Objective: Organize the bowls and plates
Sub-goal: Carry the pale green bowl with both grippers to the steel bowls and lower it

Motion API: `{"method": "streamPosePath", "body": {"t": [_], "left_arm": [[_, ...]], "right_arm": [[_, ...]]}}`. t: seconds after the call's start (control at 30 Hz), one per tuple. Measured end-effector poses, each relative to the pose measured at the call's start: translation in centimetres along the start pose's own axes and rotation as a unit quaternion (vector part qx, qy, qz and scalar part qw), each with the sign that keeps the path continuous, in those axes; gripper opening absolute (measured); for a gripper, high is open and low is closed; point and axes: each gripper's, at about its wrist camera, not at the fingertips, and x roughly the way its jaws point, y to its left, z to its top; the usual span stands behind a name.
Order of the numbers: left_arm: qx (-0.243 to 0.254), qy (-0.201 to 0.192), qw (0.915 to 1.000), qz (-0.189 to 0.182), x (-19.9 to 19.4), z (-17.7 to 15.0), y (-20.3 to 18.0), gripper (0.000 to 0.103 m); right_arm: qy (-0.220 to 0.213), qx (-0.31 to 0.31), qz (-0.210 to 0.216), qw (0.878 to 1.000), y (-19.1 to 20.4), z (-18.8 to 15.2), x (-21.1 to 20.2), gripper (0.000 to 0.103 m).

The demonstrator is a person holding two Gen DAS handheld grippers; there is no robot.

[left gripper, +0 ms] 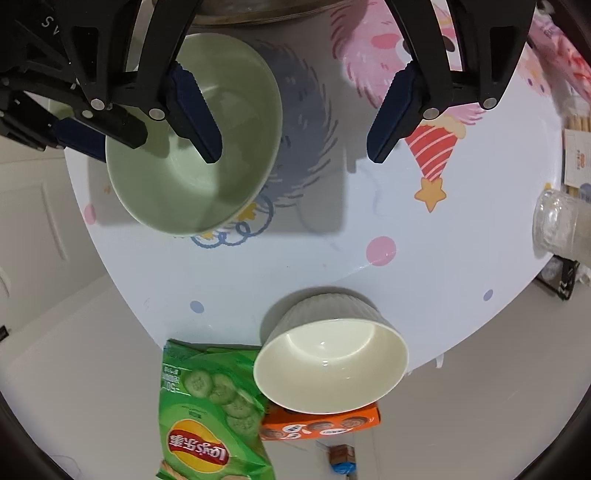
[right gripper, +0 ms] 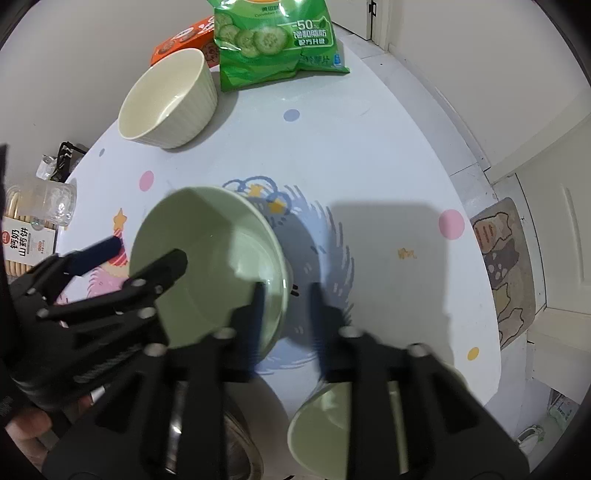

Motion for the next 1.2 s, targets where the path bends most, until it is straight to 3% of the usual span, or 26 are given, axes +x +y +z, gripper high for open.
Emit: {"method": "streamPosePath", "body": {"t": [0.1, 0.17, 0.23, 0.3, 0.33, 0.37, 0.43, 0.83, 1.2], "left_arm": [[0.001, 0.009, 0.9999, 0.007, 0.5, -0.1, 0.0, 0.082], [-0.003, 0.014, 0.9999, -0.002, 1.1, -0.1, 0.6, 0.077], [-0.011, 0.019, 0.9998, 0.001, 1.4, -0.1, 0.7, 0.035], [-0.014, 0.028, 0.9995, -0.009, 1.9, 0.0, 0.8, 0.028], [-0.010, 0.028, 0.9995, -0.010, 2.0, -0.5, 0.6, 0.022], [-0.002, 0.026, 0.9996, -0.012, 2.1, -0.7, 0.3, 0.019], [0.004, 0.025, 0.9996, -0.015, 2.1, -0.7, 0.0, 0.009], [0.020, 0.006, 0.9995, -0.023, 0.3, -0.7, -0.3, 0.006], [0.051, -0.022, 0.9979, -0.034, -7.8, -2.8, -4.5, 0.005]], "right_arm": [[0.000, 0.009, 0.012, 1.000, -0.3, -0.1, 0.2, 0.037], [-0.001, 0.009, 0.011, 1.000, -0.1, 0.0, 0.3, 0.037], [0.001, 0.008, 0.010, 1.000, 0.0, 0.1, 0.5, 0.037], [0.003, 0.009, 0.010, 1.000, 0.0, 0.1, 0.6, 0.033], [0.004, 0.010, 0.011, 1.000, -0.1, 0.1, 0.7, 0.018], [0.008, 0.011, 0.014, 1.000, -0.2, 0.1, 0.7, 0.010], [0.011, 0.009, 0.015, 1.000, -0.1, 0.1, 0.8, 0.010], [-0.003, 0.010, 0.016, 1.000, -0.5, -0.1, 0.1, 0.008], [-0.048, 0.004, 0.002, 0.999, -0.7, -2.2, -6.8, 0.008]]}}
